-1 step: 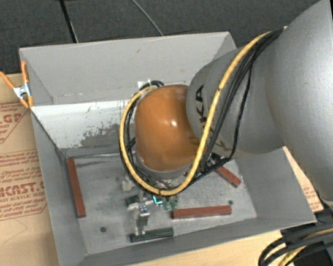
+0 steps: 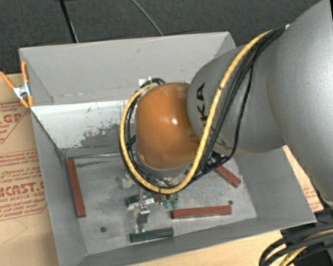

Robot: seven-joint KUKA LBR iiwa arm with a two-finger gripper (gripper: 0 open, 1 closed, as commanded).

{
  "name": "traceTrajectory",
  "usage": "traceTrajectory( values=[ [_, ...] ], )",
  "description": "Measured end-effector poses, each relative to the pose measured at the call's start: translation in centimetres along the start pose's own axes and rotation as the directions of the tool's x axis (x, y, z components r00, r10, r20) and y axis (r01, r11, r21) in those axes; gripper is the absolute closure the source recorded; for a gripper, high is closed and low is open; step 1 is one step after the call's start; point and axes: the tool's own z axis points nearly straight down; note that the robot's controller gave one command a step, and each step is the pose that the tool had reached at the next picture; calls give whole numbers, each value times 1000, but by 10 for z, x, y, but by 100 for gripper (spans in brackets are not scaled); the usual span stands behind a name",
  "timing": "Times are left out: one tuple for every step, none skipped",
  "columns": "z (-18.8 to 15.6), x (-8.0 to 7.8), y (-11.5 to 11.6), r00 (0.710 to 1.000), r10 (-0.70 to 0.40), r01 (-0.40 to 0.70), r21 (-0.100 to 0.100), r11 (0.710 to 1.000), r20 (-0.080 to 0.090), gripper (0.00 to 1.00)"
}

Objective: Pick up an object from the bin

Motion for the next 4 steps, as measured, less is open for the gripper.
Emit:
traceTrajectory(
  values=[
    [78, -38, -49, 999, 52, -52, -3, 999, 8, 0],
    [75, -41, -46, 998, 59, -59, -4, 998, 7, 0],
    [75, -41, -44, 998, 58, -58, -2, 998, 6, 0],
    [73, -42, -44, 998, 58, -58, -2, 998, 2, 0]
  ],
)
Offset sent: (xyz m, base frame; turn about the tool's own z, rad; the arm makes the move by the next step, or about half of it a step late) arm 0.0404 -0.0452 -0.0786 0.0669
